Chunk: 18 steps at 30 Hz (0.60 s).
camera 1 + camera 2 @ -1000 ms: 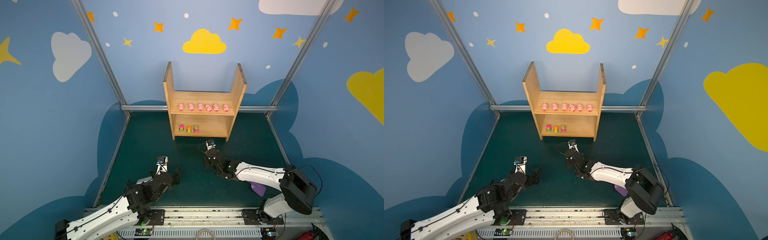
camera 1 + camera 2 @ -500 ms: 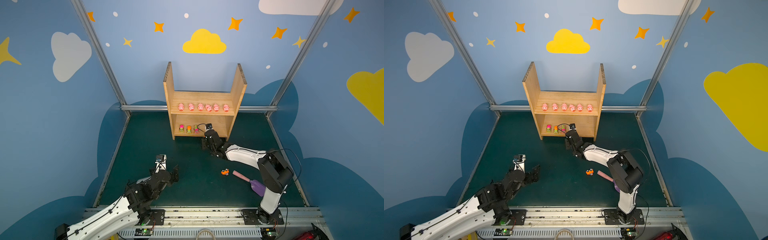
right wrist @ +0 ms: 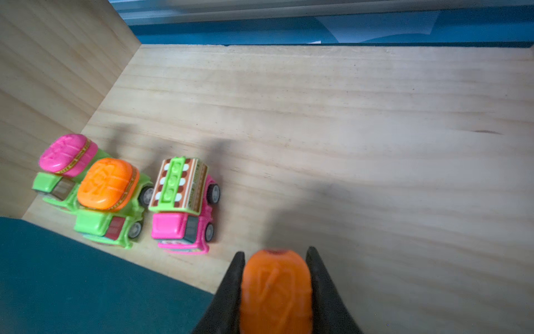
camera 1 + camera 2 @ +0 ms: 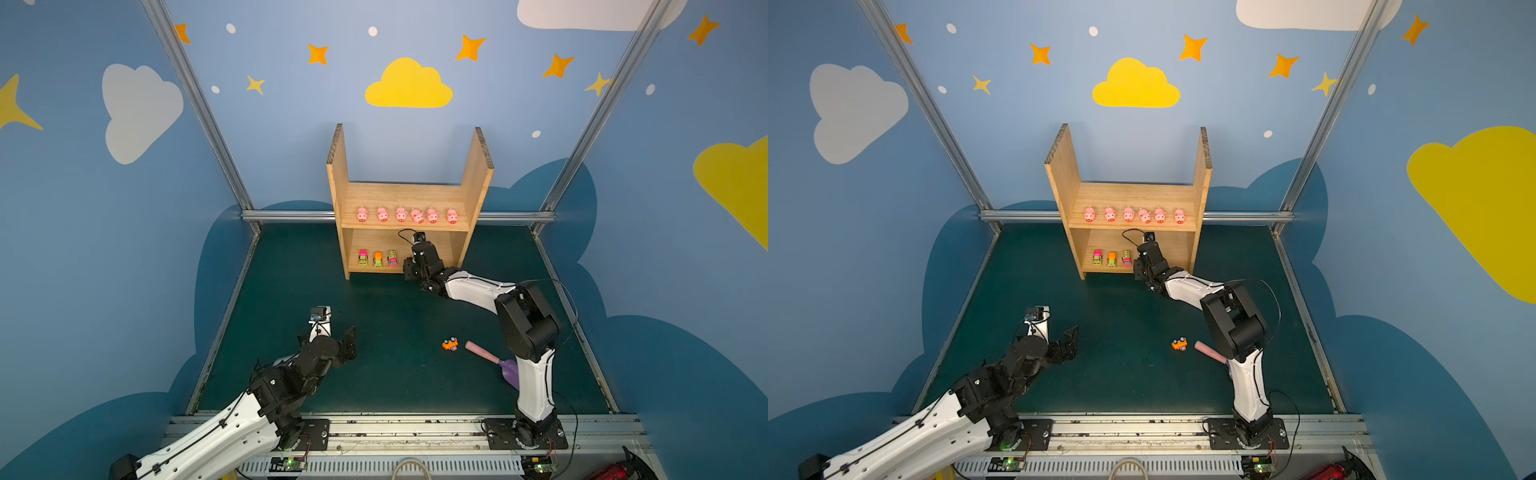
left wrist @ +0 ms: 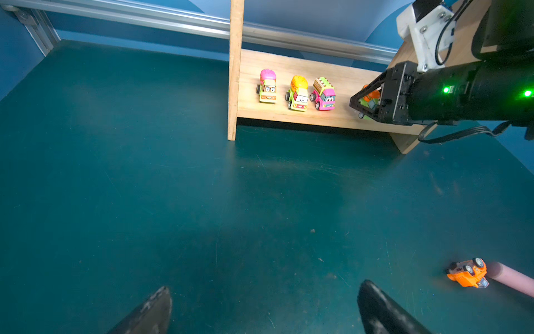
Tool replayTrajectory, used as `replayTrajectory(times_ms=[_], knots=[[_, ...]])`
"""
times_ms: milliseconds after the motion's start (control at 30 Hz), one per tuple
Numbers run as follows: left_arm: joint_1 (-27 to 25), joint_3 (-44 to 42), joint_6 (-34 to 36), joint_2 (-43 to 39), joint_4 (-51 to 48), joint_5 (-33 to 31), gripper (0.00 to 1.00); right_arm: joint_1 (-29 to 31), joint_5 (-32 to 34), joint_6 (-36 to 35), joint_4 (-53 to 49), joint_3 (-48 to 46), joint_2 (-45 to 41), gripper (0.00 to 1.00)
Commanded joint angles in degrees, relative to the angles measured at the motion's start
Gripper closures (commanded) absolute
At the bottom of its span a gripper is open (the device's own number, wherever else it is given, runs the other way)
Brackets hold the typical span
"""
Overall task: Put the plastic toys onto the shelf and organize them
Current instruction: 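Lower the orange-topped truck beside the pink striped truck with the right gripper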
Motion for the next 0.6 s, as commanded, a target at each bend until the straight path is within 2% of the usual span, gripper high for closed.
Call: replayTrajectory(times_ms=[0,567], knots=[[0.6,-0.7,0.9,-0.1,0.5,0.4,0.0,-0.4,-1.2,-0.1,-0.3,2.7,1.6,0.74],[2.1,-1.3,1.4,-0.6,0.5,1.9,0.0,-1.3,-2.0,-0.4,-1.7,8.4,6.8,0.7]])
